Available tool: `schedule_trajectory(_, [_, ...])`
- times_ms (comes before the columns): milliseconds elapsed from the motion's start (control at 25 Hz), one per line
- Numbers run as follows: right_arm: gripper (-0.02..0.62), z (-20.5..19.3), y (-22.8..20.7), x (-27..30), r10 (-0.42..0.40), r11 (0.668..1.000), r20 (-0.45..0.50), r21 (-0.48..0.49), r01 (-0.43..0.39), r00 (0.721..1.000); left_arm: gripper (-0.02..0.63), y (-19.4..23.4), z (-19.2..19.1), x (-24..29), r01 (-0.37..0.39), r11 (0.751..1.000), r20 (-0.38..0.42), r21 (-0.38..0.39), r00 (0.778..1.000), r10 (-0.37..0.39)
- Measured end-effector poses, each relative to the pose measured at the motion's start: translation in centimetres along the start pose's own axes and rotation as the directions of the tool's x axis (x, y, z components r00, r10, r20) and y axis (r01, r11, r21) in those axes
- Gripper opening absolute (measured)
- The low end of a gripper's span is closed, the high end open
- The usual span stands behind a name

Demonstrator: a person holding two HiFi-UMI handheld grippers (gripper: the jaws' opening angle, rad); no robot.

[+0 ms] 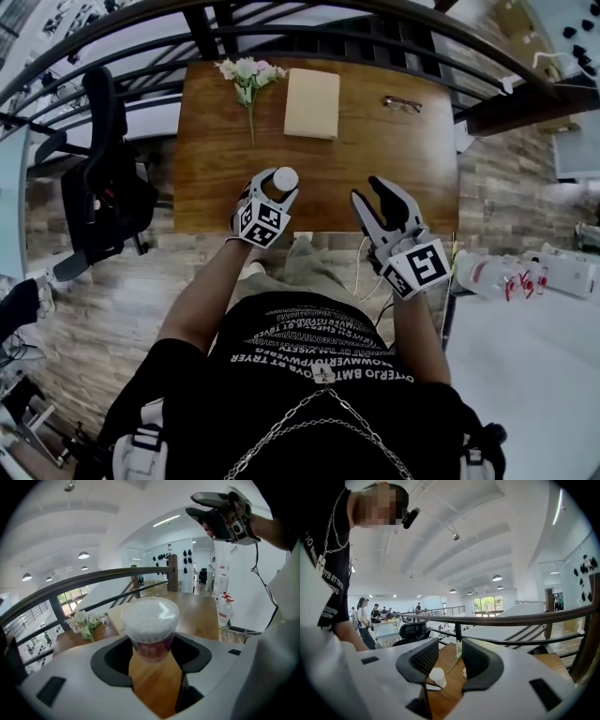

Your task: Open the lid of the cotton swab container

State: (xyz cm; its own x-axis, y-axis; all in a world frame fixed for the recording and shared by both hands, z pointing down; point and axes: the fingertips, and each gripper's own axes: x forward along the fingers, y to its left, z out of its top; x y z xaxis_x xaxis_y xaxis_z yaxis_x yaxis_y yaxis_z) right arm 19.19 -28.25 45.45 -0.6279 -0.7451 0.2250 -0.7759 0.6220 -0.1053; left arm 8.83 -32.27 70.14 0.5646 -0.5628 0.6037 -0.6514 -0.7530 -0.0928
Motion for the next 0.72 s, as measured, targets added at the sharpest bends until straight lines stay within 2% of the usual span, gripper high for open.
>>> schedule_trajectory(240, [0.138,0.9,1.9,1.8,0.041,0.999,0.009,-0.03,-0.041,0.999,0.273,0.7,3.4,-4.4,0.065,0.997,0.012,-0.032,0.998,-0.065])
schedule_trajectory(480, [0.138,1.8,4.6,3.3,0.089,0.994,0.016,-0.057,-0.088,0.996,0.273,1.8,6.7,-9.3,0.066,0.997,0.012,-0.038,0.998,-0.066])
schedule_trajectory(720, [0.138,2.8,7.2,3.9,0.118,0.99,0.024,-0.082,-0.116,0.993,0.273,1.9,9.9,-13.8,0.106,0.993,0.03,-0.042,0.994,-0.105])
